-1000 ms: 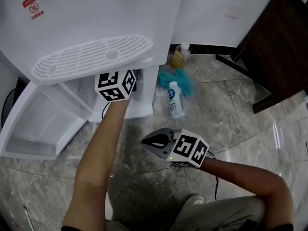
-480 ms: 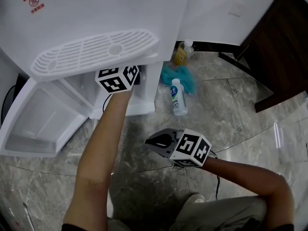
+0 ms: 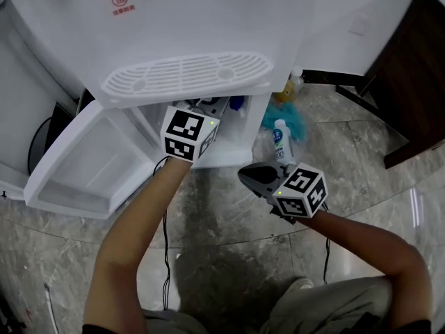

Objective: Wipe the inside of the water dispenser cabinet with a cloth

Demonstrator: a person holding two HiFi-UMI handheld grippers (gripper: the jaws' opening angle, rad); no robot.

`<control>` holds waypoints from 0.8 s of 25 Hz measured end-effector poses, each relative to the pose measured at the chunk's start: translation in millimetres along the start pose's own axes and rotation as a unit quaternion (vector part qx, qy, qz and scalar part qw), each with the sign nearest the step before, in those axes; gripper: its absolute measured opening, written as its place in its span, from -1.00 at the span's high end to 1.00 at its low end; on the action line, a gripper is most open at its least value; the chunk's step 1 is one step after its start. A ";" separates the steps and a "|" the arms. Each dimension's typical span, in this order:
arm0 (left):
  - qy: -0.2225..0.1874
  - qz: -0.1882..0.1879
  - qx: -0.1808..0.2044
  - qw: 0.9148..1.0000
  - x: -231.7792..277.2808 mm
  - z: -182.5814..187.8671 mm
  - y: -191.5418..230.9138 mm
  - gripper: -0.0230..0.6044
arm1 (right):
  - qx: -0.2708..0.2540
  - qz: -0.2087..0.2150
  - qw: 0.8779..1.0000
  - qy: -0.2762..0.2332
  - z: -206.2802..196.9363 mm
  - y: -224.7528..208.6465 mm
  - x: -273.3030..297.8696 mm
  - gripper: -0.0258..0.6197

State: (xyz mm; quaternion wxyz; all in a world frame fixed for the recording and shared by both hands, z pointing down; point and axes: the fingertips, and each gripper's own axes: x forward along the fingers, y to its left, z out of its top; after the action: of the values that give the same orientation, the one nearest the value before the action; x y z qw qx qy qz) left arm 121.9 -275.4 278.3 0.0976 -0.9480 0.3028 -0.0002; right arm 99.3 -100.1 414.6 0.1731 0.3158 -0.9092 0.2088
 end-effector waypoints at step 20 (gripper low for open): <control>0.193 -0.121 0.102 0.968 -184.2 -71.8 -38.2 0.43 | -0.003 0.030 0.993 -0.116 114.3 56.1 58.9 0.02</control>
State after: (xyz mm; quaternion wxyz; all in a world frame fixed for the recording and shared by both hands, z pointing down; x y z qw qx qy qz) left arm -10.9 -152.4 366.6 0.1327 -0.9446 0.1976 -0.2260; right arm -1.5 -145.6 328.3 0.0617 0.3103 -0.9328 0.1728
